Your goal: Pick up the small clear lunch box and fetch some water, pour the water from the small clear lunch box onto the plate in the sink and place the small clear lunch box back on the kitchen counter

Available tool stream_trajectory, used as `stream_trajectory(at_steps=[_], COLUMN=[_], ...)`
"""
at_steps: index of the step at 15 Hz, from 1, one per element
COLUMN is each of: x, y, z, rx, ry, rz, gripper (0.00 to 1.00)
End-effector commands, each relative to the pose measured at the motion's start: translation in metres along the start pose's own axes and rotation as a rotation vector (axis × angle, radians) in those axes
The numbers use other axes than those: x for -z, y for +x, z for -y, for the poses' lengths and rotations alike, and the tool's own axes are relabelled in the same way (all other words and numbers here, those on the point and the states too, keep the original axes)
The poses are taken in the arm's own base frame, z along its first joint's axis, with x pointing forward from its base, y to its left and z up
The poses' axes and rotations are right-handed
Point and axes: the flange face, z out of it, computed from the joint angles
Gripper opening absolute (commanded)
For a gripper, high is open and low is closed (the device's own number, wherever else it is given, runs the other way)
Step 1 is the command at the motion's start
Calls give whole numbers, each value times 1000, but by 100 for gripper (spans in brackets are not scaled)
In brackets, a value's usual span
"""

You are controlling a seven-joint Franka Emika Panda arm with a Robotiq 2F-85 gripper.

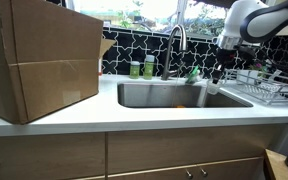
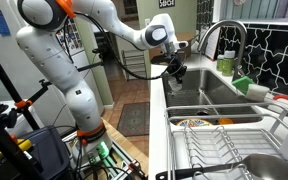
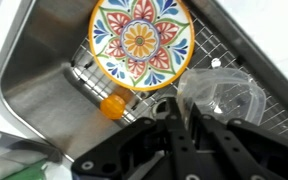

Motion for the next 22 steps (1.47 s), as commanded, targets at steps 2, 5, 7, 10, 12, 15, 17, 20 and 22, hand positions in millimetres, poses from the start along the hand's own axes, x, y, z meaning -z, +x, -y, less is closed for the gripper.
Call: stream_trajectory(at_steps=[2,5,7,10,12,15,17,20,22], x=[-4,-11,-13,-16,-18,-22,-25,-32,-36], y=[-21,-31,-34,-30,-30,-32,-33,-37,-39], z=[14,20,20,23,26,34,37,42,45], rx=[118,191,202,224,242,218,204,204,199], ry=[196,287,279,246,263,283,282,289,299], rz=[129,261,257,179,168,198,191,182,171], gripper=[3,3,3,3,3,3,3,3,3])
